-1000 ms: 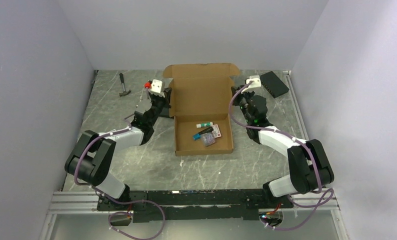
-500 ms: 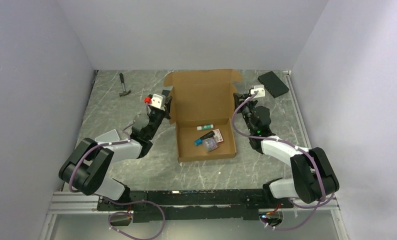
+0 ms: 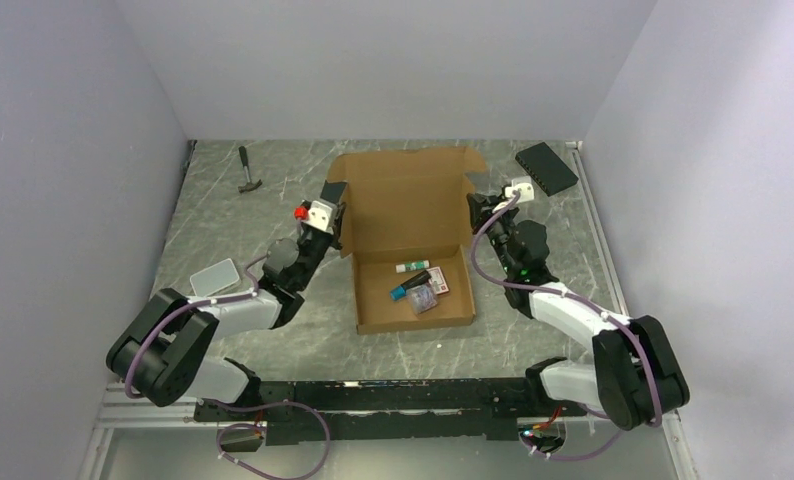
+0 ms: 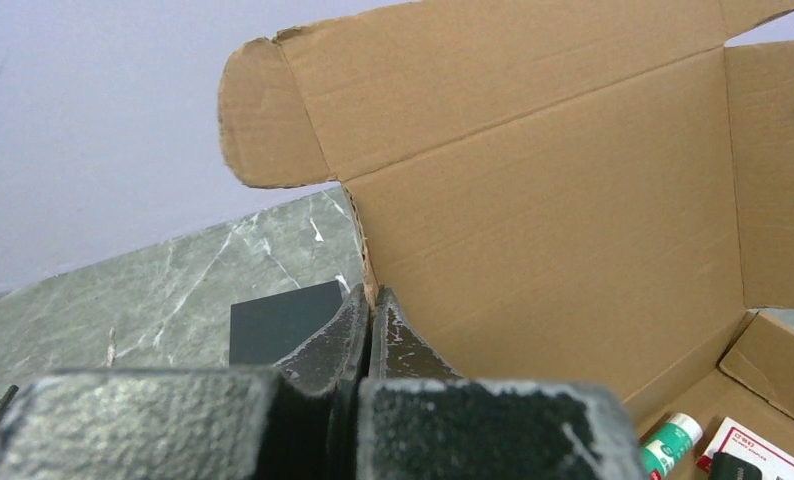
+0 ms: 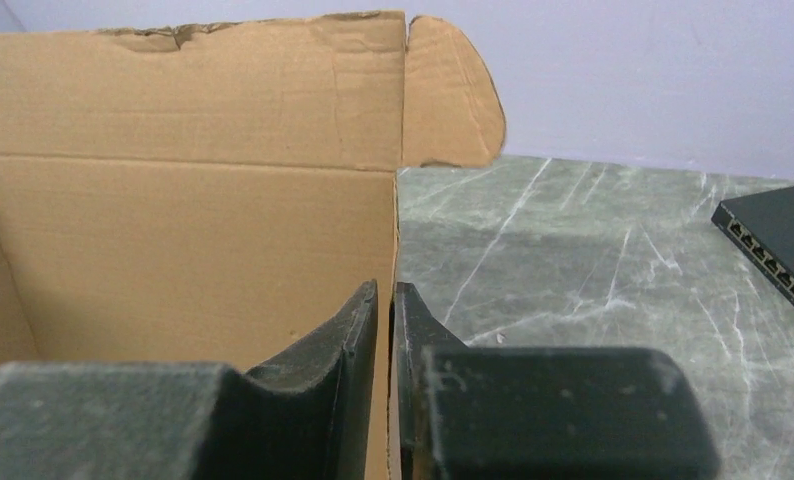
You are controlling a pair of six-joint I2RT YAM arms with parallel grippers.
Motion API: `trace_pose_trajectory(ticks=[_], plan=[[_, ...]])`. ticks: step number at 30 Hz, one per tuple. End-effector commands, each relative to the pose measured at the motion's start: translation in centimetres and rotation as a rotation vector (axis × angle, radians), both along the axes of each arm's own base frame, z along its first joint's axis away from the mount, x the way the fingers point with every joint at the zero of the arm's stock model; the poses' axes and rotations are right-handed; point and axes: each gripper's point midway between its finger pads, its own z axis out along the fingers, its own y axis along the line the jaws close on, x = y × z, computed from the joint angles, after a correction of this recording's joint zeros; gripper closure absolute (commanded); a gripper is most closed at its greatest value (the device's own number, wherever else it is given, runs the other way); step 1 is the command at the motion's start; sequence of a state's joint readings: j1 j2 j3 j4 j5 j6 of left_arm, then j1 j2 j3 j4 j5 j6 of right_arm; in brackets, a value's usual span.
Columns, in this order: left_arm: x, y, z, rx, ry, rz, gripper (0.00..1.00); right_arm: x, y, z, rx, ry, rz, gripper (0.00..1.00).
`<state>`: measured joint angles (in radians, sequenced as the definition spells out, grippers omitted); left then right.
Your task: Fold the paper box
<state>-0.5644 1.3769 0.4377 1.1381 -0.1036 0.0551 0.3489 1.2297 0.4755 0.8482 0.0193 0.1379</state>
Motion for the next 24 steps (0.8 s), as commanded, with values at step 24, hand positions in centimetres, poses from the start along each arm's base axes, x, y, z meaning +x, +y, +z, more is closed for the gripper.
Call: trace_pose_trajectory(ticks=[24], plan=[[-1.1,-0.3,1.0,0.094,-0.086,0.011,1.00,3.1,0.2,2.4,-0.156,0.247,-0.017,0.73]])
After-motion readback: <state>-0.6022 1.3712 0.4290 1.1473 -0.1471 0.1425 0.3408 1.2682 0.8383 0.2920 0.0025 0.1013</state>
